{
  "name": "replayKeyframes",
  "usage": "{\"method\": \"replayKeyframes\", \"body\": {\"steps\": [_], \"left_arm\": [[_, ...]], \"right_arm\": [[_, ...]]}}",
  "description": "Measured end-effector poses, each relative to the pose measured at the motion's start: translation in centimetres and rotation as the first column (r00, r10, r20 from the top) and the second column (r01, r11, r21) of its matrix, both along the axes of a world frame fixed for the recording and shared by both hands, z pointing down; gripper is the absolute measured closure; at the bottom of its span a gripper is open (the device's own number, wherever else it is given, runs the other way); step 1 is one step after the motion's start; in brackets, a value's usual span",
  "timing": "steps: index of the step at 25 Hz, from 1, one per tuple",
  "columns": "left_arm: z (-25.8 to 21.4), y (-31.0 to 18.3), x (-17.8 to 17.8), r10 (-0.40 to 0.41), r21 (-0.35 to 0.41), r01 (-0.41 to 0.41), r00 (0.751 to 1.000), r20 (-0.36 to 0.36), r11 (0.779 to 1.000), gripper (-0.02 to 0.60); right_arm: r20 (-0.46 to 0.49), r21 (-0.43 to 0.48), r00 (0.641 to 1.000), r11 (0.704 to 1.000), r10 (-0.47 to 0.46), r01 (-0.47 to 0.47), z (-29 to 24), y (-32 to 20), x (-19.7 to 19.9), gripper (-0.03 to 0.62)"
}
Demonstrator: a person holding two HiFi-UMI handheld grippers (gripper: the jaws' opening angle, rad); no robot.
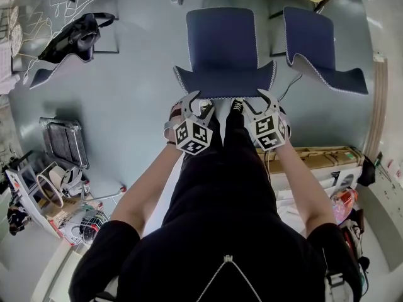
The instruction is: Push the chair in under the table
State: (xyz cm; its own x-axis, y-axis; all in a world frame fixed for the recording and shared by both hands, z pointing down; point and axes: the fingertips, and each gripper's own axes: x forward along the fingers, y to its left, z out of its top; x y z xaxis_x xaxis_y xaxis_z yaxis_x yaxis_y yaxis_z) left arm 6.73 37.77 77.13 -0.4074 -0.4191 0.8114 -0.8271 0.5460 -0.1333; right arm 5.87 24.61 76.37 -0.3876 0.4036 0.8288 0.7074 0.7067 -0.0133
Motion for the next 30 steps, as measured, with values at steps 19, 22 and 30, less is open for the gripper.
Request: {"method": "replayKeyframes", "body": {"steps": [19,22,30], "left_arm": [[11.7,-1.4,-1.8,0.414,-0.372,-0.414,0.906,-0.084,0.831,0.273],[12.0,-1.6,-2.0,0.408,-0.343,-0.407,0.910,-0.073,0.847,0.311],[12.2,-2.3,-2.1,0.436,-0.291,-0.432,0.898,-0.053,0.854,0.334]], "right_arm": [[-0.136,0.487,0.839,0.702,-0.526,0.519,13.0,0.1,-1.1,0.364],[-0.119,0.502,0.832,0.690,-0.542,0.521,12.9,0.1,-1.1,0.370],[-0.105,0.527,0.786,0.636,-0.609,0.563,13.1,0.2,-1.6,0.439]]}}
